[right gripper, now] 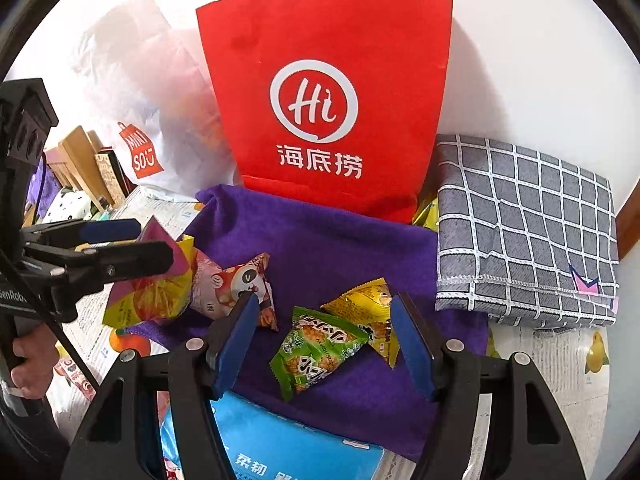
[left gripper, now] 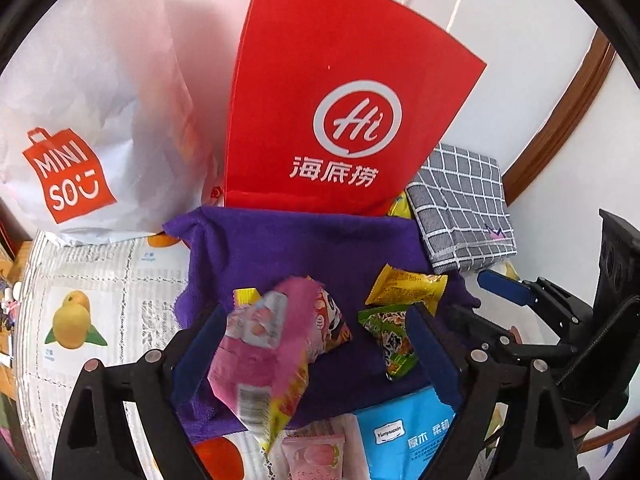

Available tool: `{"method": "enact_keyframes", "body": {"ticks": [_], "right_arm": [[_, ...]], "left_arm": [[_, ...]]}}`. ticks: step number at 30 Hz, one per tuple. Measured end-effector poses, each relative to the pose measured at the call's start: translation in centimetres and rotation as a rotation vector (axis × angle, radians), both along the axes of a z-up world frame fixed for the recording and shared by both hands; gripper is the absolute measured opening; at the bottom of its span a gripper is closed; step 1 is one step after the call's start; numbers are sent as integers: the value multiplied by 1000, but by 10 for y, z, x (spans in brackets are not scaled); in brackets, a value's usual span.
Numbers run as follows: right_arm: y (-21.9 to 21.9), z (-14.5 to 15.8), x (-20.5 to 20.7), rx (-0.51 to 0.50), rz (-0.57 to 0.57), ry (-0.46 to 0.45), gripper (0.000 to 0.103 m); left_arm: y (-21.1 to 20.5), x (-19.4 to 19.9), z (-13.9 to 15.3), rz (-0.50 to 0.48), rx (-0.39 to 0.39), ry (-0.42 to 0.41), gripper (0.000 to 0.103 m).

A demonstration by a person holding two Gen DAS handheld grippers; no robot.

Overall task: Organize snacks
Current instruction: 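Withdraw both open grippers from the purple towel, then grasp the red snack bag with the right gripper while the left grasps the pink-red strip bag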

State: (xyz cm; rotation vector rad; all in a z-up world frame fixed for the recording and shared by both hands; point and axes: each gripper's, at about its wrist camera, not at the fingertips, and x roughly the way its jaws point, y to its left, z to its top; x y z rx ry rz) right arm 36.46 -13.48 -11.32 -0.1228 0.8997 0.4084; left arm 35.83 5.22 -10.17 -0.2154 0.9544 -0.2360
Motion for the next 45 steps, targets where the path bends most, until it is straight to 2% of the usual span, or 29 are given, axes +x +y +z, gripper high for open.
{"method": "enact_keyframes", "body": {"ticks": [3,5,9,16,23,29,37,39,45], "right_arm": [[-6,4,-2,85,12,29,68],[-12,7,-4,137,-20,34,68],[-13,13,-13,110,-55,-12,68],[-23,20,-42,54,-96,-38,68],[-49,35,-95,76,-154,-60,68],[-58,34,-140,53,-178,-48,68],[-63,3,-181,95,-240,26,68],[-61,-11,-192,106,-247,56,68],[-44,-55,-217,53,-231,137,67]], "left_arm": [[0,-4,5,-17,-9,-10,91],[0,-6,10,-25,-17,-18,91],[2,-10,18,-33,-31,-32,91],[0,-20,33,-55,-59,-42,91],[-3,-38,57,-60,-17,-92,91],[7,-64,70,-44,-24,-101,90],[28,-119,60,10,70,-84,90],[33,-131,56,16,79,-76,90],[42,-163,42,20,74,-44,90]]}}
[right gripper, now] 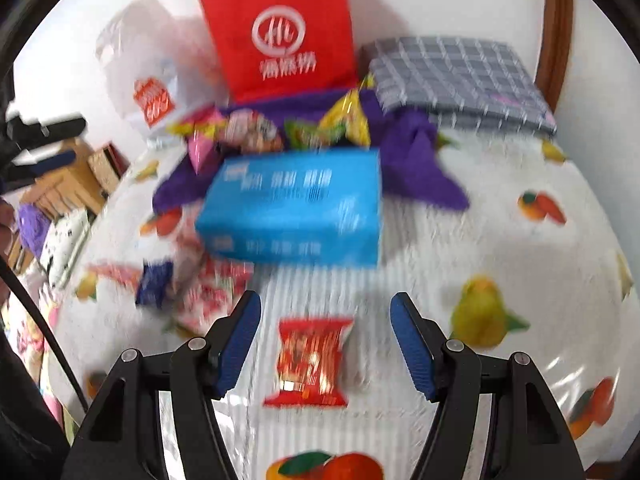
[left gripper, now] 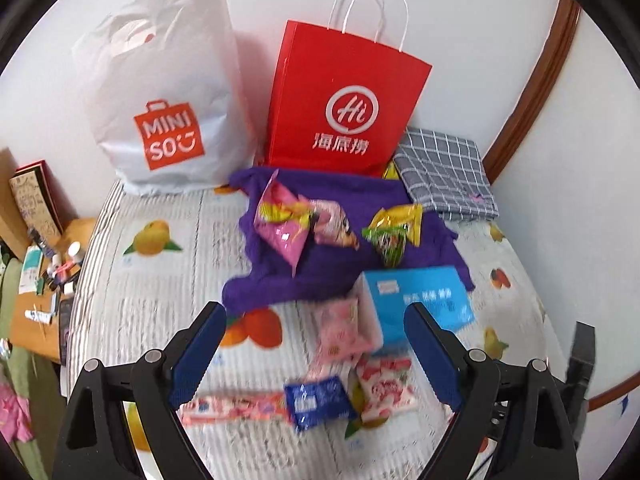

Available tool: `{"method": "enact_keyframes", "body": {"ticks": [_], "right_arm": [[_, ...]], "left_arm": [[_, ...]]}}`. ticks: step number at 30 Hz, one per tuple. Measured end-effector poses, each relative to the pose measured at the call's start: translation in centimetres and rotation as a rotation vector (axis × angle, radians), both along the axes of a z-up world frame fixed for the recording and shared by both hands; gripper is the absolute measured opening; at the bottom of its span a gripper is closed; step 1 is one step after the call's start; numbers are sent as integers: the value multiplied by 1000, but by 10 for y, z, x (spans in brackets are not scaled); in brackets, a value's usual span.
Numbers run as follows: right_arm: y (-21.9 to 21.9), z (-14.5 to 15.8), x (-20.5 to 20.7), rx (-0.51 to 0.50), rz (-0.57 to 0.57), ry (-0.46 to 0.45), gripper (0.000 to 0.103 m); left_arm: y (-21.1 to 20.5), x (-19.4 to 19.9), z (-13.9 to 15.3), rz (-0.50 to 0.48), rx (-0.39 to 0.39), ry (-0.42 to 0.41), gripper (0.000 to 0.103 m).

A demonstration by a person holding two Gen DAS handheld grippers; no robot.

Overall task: Organize snacks
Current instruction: 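Grasp the red snack bag with the right gripper while the left grasps the pink-red strip bag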

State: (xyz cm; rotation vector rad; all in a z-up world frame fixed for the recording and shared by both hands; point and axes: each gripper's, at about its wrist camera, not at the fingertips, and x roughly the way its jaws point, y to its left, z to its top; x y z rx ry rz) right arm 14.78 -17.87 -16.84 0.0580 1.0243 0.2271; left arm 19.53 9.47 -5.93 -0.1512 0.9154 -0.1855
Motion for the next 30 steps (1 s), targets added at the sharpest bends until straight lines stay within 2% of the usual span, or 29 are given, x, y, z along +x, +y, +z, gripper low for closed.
{"method": "enact_keyframes", "body": {"ticks": [3,6,8,11,14,20,23,26,30], "right_arm": [[3,-15,-6,-28,-6,14,65],[3,-28,-9,-14,-14,25,64],[5,-38,-10,-3,-17,42,57],[13,-40,-17,-51,-15,-19,56],[21,-43,-22,-127,-11,-66,47],[6,-42,-17,-108,-10,-68,45],[0,-44,-11,-121,3,-92,45],[-6,-46,-6,-118,1,-115,45],[-10,-46,1,-95,-3,-103,45]], "left_arm": [[4,-15,-6,7,15,5,90],[11,-29,-16,17,26,12,89],[14,-38,-24,22,30,22,89],[18,-46,-41,33,44,55,89],[21,-51,-56,53,55,84,87],[26,-55,-85,99,33,138,85],[29,-56,-100,129,8,169,78],[32,-56,-113,156,-17,193,77],[36,-54,-124,195,-51,199,76]]}}
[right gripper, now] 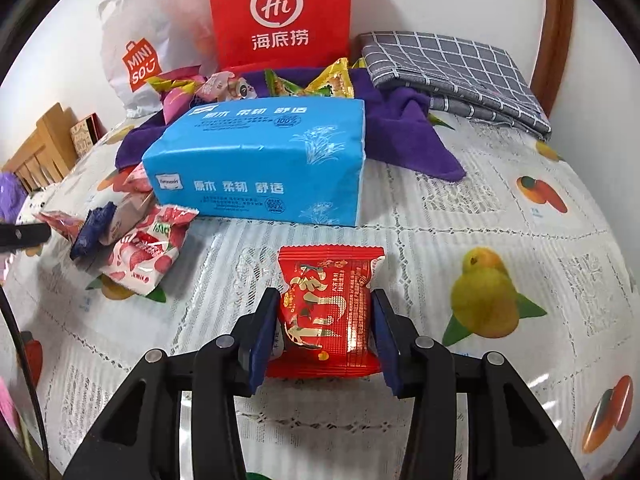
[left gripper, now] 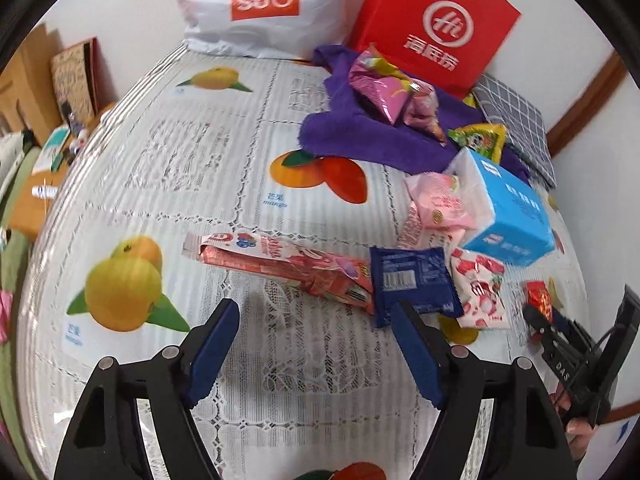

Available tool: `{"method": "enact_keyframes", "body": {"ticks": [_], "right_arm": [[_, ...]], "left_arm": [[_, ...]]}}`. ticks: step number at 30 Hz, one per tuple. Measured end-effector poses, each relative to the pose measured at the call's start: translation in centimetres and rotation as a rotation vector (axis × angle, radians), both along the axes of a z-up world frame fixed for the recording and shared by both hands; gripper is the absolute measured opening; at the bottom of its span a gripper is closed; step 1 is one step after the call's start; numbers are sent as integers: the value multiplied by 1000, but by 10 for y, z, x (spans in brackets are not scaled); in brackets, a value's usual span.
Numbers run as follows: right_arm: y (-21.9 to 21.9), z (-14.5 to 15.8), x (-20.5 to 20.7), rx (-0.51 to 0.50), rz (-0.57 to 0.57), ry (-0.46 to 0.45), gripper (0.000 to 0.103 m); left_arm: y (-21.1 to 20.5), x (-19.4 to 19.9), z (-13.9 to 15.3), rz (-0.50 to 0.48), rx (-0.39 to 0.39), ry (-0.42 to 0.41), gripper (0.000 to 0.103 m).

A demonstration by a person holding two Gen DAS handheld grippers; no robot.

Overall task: Organize snacks
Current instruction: 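Grasp the red snack bag with the right gripper while the left grasps the pink-red strip bag, then lift the red bag with the right gripper while the left lifts the strip bag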

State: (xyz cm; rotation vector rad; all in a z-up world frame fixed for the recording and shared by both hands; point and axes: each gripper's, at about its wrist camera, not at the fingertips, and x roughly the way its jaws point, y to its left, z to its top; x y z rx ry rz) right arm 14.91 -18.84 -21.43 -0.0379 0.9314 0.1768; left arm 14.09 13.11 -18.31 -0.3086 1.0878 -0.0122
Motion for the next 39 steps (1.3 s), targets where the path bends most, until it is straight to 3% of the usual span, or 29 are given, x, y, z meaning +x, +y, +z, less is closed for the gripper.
{"method": "enact_keyframes", "body": {"ticks": [4,11,18,23,34,38,39], "right_arm": [[0,-1,2,10,4,3,46],[0,-1,2,12,10,4,48],[0,-1,2,22,11,4,48],[0,-1,2,22,11,4,49],[2,-1,3,-1,11,2,49],[2,-1,4,2,11,3,49],[2,-1,4,3,11,3,49]], "left_arm": [[8,0,-5,75,-17,-46,76],[6,7,-13,114,-12,-110,73],[-1,13,-17,120,50,-151,71],[-10,17,-20,114,136,-177,72],[-6,15,-20,115,97,-191,74],[-5,14,-20,111,81,-200,62],[-6,14,-20,109,81,-201,54]]}}
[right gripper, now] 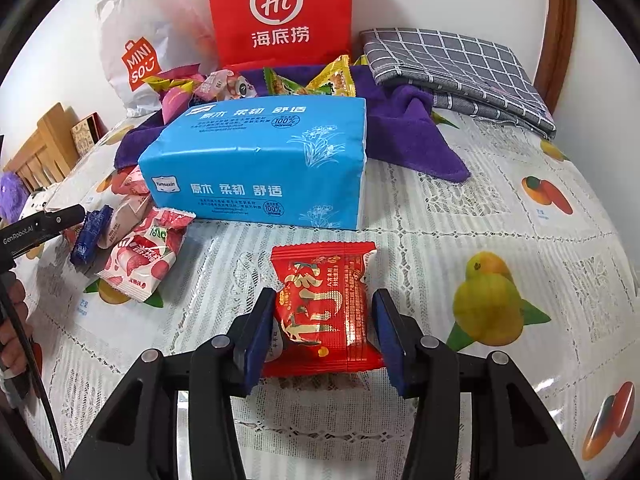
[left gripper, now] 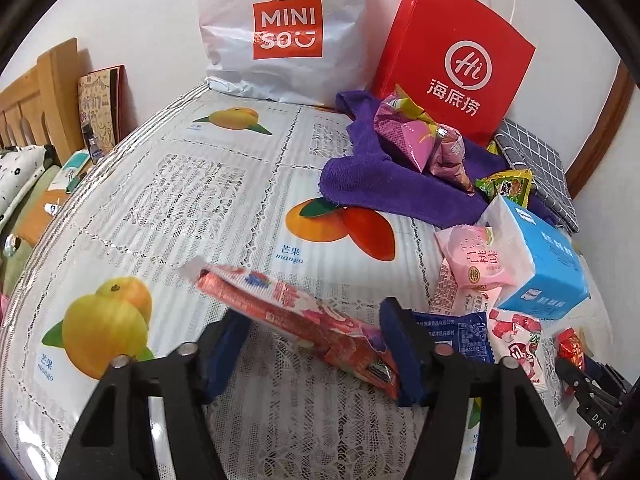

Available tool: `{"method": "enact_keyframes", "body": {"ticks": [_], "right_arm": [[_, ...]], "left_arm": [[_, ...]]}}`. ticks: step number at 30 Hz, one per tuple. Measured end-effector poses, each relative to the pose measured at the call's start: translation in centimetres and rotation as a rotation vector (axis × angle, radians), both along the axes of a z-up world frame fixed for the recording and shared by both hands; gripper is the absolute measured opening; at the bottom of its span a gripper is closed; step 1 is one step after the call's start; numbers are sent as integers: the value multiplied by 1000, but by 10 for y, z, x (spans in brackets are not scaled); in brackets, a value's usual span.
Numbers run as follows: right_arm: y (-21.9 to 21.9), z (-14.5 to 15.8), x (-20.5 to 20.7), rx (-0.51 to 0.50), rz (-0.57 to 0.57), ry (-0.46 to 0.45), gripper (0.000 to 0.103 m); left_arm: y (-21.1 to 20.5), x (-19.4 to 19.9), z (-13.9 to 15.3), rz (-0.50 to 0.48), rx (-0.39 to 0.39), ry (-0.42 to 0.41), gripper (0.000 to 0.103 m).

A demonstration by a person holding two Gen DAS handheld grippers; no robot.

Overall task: Organize snacks
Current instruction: 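Lift the red bag with the right gripper while the left lifts the strip bag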

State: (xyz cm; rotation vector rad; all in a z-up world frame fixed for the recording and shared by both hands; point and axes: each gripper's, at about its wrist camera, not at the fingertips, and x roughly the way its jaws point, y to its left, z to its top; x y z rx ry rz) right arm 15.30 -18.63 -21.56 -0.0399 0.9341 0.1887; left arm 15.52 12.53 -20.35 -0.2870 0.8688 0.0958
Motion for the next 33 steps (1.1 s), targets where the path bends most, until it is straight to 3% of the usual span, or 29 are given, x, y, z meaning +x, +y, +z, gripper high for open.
{"method": "enact_keyframes", "body": {"ticks": [3,11,15,20,26,33], "right_arm": [[0,0,1,7,2,1,50],[0,0,1,10,4,1,51],[0,0,0,8,7,1,52],[1,0,0,9,11,1,53],[3,0,1,10,22,3,57],[2,0,1,12,27,3,58]], "left_arm": [[2,-1,0,-18,-29,-8,41],[5,-12,7,-78,6,39,31],[1,-17,8,-125,33,58,32],[1,-15,2,-106,24,29,38],[-11,-8,1,-107,83,27,41],[-8,-10,0,-80,46,17,32]]}}
